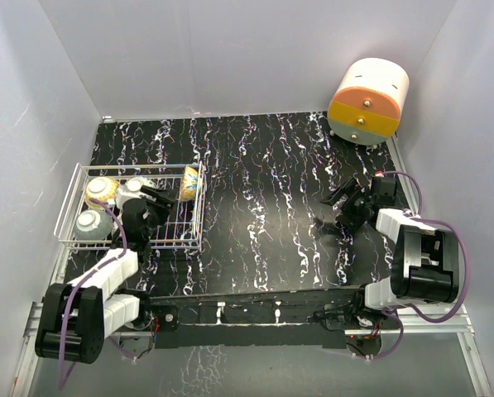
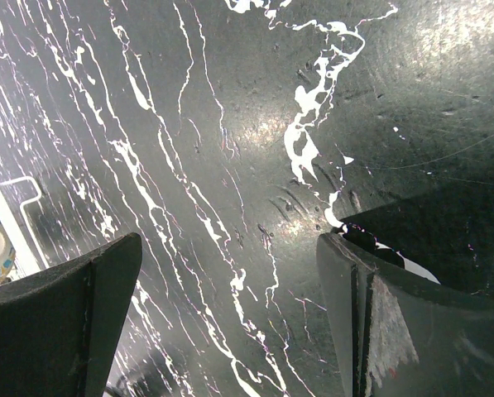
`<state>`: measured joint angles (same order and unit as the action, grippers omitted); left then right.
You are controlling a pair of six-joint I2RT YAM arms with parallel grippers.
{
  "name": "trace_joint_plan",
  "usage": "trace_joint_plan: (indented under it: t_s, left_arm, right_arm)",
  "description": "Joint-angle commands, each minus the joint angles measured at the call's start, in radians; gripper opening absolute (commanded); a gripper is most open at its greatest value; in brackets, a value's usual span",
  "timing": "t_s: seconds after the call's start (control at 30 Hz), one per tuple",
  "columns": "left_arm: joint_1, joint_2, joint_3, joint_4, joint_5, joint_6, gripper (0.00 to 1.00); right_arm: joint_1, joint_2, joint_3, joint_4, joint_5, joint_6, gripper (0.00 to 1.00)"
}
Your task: Load the bowls into the dish rack
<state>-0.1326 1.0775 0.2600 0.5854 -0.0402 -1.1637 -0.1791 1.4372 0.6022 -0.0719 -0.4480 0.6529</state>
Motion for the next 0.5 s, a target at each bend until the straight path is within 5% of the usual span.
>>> trace_joint_plan:
  t_s: [0.0,0.27,0.47]
  left_arm:
    - [0.008,-0.051,0.146,-0.118,0.036,0.216,0.63]
    - [0.007,-0.103,0.323,-0.301,0.103,0.483,0.68]
    - [0.008,-0.001,0.495,-0.476,0.253,0.701,0.67]
  right_arm:
    - [-0.001,0.032,-0.013,-0.043,0.046,-0.024,0.91]
    - [0.000,0.034,-0.013,-0.044,0.048,-0.024,0.90]
    - [0.000,0.031,-0.007,-0.048,0.048,-0.023,0.91]
